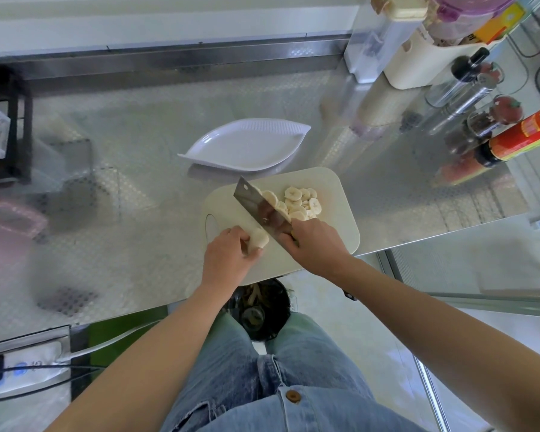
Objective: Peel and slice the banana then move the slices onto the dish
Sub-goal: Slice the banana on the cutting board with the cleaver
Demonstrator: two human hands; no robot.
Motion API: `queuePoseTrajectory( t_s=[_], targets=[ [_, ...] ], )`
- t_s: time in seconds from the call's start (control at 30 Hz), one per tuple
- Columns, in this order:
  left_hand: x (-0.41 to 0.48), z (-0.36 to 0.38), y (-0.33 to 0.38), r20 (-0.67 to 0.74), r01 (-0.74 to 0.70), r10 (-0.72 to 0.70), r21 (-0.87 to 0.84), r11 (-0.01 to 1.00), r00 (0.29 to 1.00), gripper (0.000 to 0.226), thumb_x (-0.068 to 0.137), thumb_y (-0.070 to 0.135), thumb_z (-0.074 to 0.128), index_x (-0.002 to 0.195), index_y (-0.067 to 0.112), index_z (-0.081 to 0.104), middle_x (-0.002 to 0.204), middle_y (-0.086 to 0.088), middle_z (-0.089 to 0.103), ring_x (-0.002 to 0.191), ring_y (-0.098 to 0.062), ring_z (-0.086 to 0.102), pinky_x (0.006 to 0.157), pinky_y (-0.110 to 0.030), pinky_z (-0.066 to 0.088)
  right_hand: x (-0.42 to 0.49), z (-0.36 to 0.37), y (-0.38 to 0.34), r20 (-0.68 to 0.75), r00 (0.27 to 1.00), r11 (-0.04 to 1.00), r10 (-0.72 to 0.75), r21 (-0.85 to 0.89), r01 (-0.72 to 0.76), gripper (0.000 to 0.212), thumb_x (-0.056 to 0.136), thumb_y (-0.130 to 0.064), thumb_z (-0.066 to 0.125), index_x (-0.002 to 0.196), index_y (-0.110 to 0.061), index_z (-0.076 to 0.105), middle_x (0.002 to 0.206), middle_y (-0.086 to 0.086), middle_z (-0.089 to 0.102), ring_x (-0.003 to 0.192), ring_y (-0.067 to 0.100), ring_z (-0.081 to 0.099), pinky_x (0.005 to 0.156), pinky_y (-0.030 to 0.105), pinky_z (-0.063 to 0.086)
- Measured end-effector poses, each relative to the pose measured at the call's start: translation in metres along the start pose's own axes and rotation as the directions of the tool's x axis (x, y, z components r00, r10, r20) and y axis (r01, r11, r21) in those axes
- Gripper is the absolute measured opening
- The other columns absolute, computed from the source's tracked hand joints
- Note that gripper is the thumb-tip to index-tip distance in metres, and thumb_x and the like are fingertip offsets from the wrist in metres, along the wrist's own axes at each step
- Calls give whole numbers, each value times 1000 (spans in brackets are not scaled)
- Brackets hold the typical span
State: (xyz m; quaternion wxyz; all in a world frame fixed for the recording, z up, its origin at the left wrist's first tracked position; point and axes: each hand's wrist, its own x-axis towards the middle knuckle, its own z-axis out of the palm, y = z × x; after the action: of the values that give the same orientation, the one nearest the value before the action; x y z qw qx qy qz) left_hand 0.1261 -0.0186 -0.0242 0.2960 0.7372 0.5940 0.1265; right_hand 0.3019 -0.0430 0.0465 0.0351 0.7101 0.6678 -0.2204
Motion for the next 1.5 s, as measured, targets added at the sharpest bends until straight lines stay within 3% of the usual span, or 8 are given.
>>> queuePoseTrajectory(
  t_s=[0.2, 0.33, 0.6, 0.93, 1.1, 1.3, 1.5],
  targets=[
    [3, 2, 1, 19, 28, -28, 2, 1000, 999, 27, 77, 39, 72, 90, 17, 63, 89, 3, 66, 78, -17, 61, 65, -27, 43, -5, -1, -4, 28, 999, 1000, -24, -1, 24, 28, 99, -32, 38, 78, -13, 42, 66, 4, 44, 64, 28, 46, 58, 32, 32],
    [4, 4, -1, 28, 28, -28, -7, 1000, 999, 27, 77, 38, 74, 91, 17, 64, 89, 3, 66, 77, -17, 61, 66, -28, 46, -4, 8, -6, 55, 998, 998, -33, -49, 35, 22, 99, -28, 36, 81, -16, 38, 60, -4, 31, 63, 25, 43, 59, 32, 32],
    [5, 3, 0, 63, 54, -52, -34, 998, 997, 26, 76, 37, 76, 90, 18, 64, 86, 3, 64, 76, -16, 59, 70, -31, 48, 4, 27, -4, 73, 997, 1000, 25, 9, -26, 24, 99, -31, 40, 81, -15, 40, 73, 3, 46, 68, 24, 44, 60, 31, 33],
    [4, 3, -2, 51, 30, -30, 1, 1000, 998, 28, 77, 37, 75, 91, 16, 63, 87, 2, 64, 77, -15, 58, 66, -24, 39, 0, -1, -2, 8, 1000, 1000, -26, 0, 26, 30, 98, -33, 39, 74, -15, 36, 59, -2, 34, 62, 27, 43, 57, 31, 30],
    [5, 3, -2, 57, 34, -35, 1, 999, 998, 27, 77, 38, 75, 90, 17, 63, 88, 3, 65, 77, -15, 58, 67, -24, 39, -5, -2, -5, 48, 998, 999, -32, -13, 33, 29, 99, -34, 38, 82, -12, 48, 71, 4, 46, 65, 26, 46, 59, 31, 32],
    [5, 4, -1, 57, 42, -41, -11, 999, 998, 26, 77, 36, 76, 90, 17, 64, 88, 2, 66, 80, -17, 60, 71, -27, 43, -5, 5, -6, 80, 997, 1000, -2, -17, 4, 28, 99, -31, 38, 77, -14, 39, 60, -2, 33, 63, 25, 43, 59, 31, 31],
    [5, 3, -1, 76, 70, -67, -46, 996, 995, 27, 75, 37, 77, 89, 18, 65, 86, 2, 65, 78, -17, 59, 71, -30, 46, 3, 26, -11, 96, 995, 1000, 23, 10, -24, 22, 98, -30, 40, 82, -16, 41, 75, 5, 48, 69, 27, 49, 61, 32, 37]
  ],
)
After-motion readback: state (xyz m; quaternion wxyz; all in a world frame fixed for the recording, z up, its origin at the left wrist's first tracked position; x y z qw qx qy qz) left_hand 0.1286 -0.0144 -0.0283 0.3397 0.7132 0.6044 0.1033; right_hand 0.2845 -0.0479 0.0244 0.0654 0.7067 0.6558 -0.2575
